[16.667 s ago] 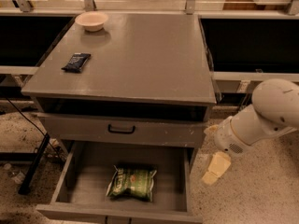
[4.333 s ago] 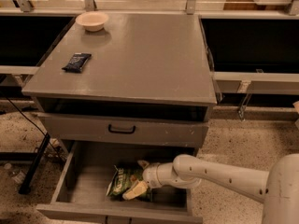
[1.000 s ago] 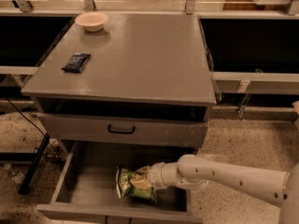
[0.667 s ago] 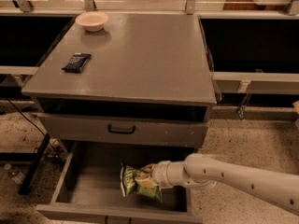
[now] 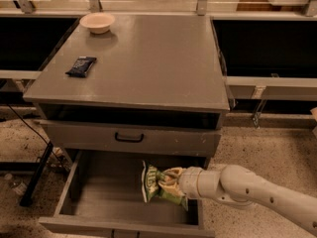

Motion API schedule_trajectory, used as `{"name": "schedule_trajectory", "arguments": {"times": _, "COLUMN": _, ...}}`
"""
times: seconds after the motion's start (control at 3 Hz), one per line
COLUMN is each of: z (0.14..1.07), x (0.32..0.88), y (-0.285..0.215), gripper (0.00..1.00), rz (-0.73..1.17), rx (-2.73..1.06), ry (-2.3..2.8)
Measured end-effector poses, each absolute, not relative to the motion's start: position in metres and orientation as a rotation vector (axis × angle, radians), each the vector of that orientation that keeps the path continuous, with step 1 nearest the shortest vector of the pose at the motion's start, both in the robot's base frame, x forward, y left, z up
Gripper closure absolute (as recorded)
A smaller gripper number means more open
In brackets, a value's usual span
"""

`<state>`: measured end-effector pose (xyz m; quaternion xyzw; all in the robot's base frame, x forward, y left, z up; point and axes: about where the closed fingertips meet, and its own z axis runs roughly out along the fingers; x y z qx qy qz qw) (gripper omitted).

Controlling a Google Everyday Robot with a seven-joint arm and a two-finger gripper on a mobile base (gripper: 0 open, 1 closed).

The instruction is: Pick green jalapeno chip bag from middle drawer and place on counter

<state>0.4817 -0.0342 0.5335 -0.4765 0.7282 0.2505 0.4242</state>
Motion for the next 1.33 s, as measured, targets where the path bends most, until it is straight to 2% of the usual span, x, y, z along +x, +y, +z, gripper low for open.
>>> {"name": "schedule_trajectory", "arguments": {"times": 0.67, "z": 0.548, "x": 0.479, "y": -0.035, "gripper": 1.0, "rz": 0.596, "rx": -1.23, "ry": 1.805}}
{"name": "schedule_trajectory", "arguments": {"times": 1.33, "z": 0.607, "x": 0.422, "y": -0.059, "gripper": 1.0, "rz": 0.458, "rx": -1.354, "ry": 1.761}}
